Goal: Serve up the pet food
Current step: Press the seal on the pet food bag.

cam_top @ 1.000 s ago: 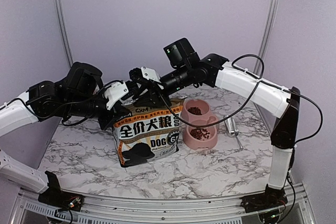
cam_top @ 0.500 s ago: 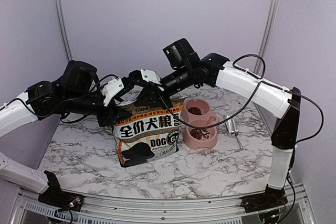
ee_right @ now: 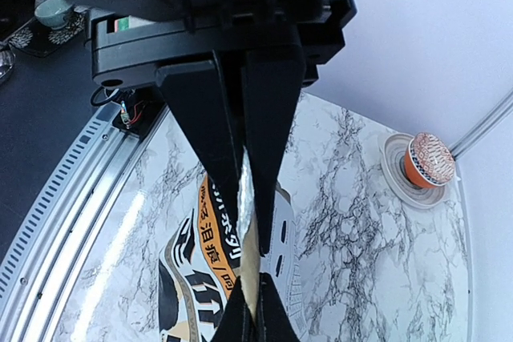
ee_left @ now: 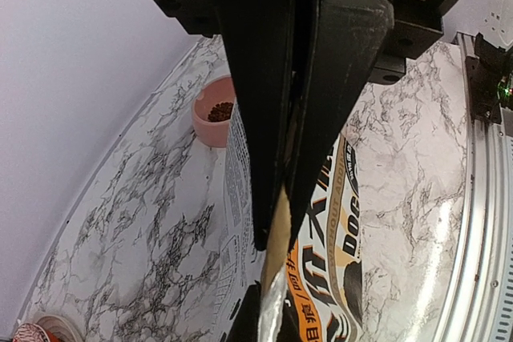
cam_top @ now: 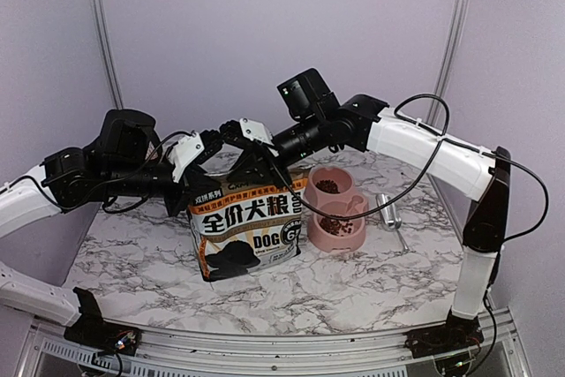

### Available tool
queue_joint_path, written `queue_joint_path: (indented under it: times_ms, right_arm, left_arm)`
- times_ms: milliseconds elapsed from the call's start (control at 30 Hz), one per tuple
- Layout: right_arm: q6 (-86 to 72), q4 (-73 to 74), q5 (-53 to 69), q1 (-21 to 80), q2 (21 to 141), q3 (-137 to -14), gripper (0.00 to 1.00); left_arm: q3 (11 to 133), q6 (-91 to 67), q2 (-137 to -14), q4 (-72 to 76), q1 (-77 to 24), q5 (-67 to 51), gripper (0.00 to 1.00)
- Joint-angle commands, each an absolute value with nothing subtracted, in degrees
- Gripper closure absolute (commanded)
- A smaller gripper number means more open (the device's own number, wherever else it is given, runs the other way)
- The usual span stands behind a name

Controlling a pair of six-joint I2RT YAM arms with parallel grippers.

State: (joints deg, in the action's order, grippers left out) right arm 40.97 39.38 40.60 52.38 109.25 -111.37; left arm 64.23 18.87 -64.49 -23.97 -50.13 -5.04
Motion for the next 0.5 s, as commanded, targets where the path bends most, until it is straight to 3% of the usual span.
queue_joint_path:
  times_ms: [0, 33, 133, 167, 267, 400, 467]
  right_arm:
    - [41.40, 41.77, 40.98, 52.01, 108.86, -111.01, 1.00]
    - [41.02, 41.64, 40.73, 51.95, 109.08, -111.23, 1.00]
    - [40.39, 41.21, 41.11, 51.60, 109.35, -111.08, 1.00]
    - [40.55, 41.14, 41.14, 51.61, 109.34, -110.97, 1.00]
    - [40.69, 41.13, 41.28, 51.30, 109.38, -111.12, 1.00]
    - [41.27, 41.40, 43.39, 50.87, 109.55, -112.08, 1.00]
    - [41.30, 41.49, 44.45, 50.44, 109.76, -112.69, 1.00]
  left_arm:
    - [62.74, 19.03, -61.01, -17.60, -50.07, -4.44, 1.00]
    - [62.68, 19.35, -60.76, -17.24, -50.09, -4.47, 1.00]
    - [62.68, 19.55, -59.93, -16.99, -50.10, -4.72, 0.72]
    - [62.47, 19.31, -59.59, -16.78, -50.04, -5.17, 0.71]
    - [61.73, 19.03, -58.61, -15.74, -50.10, -6.65, 0.76]
    - [61.34, 19.59, -58.61, -15.54, -50.10, -6.86, 0.98]
    - [60.97, 19.89, -58.77, -15.59, -50.10, -7.14, 0.96]
